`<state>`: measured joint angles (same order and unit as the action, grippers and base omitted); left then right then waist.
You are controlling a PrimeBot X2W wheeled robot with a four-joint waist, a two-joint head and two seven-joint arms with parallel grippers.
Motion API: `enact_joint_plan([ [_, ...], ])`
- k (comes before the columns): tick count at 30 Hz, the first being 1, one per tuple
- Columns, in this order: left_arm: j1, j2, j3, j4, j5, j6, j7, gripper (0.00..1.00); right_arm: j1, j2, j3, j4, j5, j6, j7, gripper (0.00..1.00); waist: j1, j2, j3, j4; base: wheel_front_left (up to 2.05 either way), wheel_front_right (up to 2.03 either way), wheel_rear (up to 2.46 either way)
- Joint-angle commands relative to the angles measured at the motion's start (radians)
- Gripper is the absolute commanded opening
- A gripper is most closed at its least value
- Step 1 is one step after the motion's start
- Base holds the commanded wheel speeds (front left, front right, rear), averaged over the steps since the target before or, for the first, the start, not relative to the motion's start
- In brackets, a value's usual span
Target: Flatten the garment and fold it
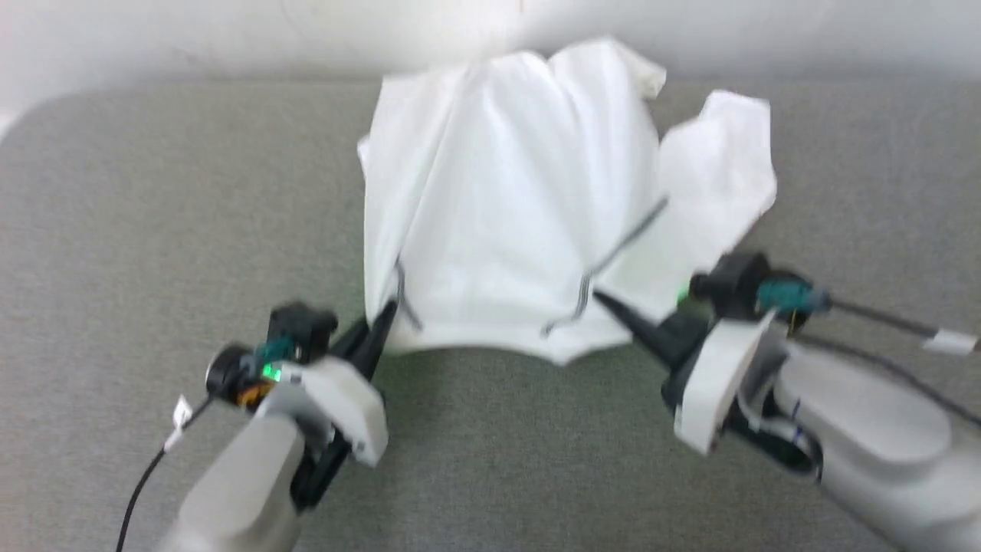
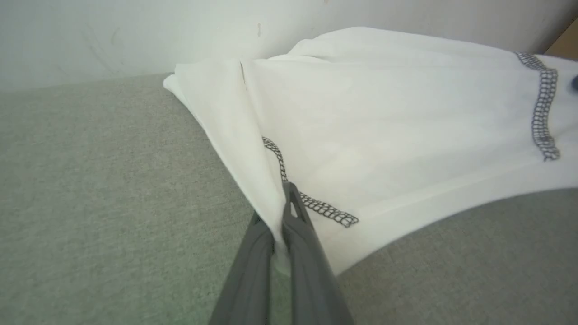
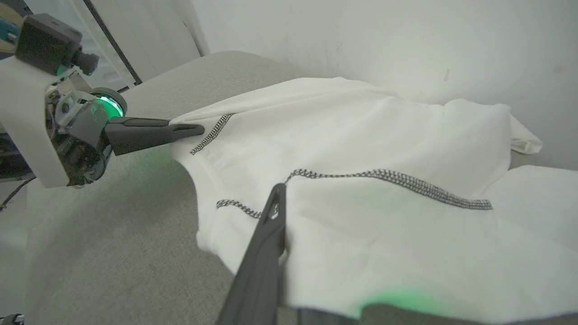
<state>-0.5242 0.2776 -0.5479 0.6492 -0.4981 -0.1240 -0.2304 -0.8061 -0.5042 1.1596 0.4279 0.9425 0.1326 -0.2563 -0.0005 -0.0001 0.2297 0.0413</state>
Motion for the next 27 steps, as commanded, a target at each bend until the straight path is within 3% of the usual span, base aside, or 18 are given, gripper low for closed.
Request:
enact_joint_plan([
  [1,0.049,0.022,-0.007,-0.029,-0.006,-0.001,0.013,0.0,0.034,-0.01,0.018,-0.013,0.005,-0.002,0.0,0.0,0.0005,0.0001,-0.122,0.018,0.0,0.0,0.0],
  [6,0.191,0.079,-0.02,-0.151,-0.016,0.029,0.061,0.0,0.151,-0.032,0.023,-0.017,0.061,-0.002,0.029,0.0,0.0005,0.0001,-0.183,0.039,0.0,0.0,0.0],
  [14,0.409,0.135,-0.062,-0.364,-0.052,0.067,0.173,0.0,0.359,-0.088,-0.062,-0.013,0.193,-0.002,0.121,0.0,0.0005,0.0001,-0.275,0.06,0.0,0.0,0.0],
  [27,0.657,0.202,-0.123,-0.534,-0.163,0.09,0.362,0.0,0.634,-0.201,-0.189,-0.065,0.284,-0.002,0.422,0.0,0.0005,0.0001,-0.347,0.064,0.0,0.0,0.0],
])
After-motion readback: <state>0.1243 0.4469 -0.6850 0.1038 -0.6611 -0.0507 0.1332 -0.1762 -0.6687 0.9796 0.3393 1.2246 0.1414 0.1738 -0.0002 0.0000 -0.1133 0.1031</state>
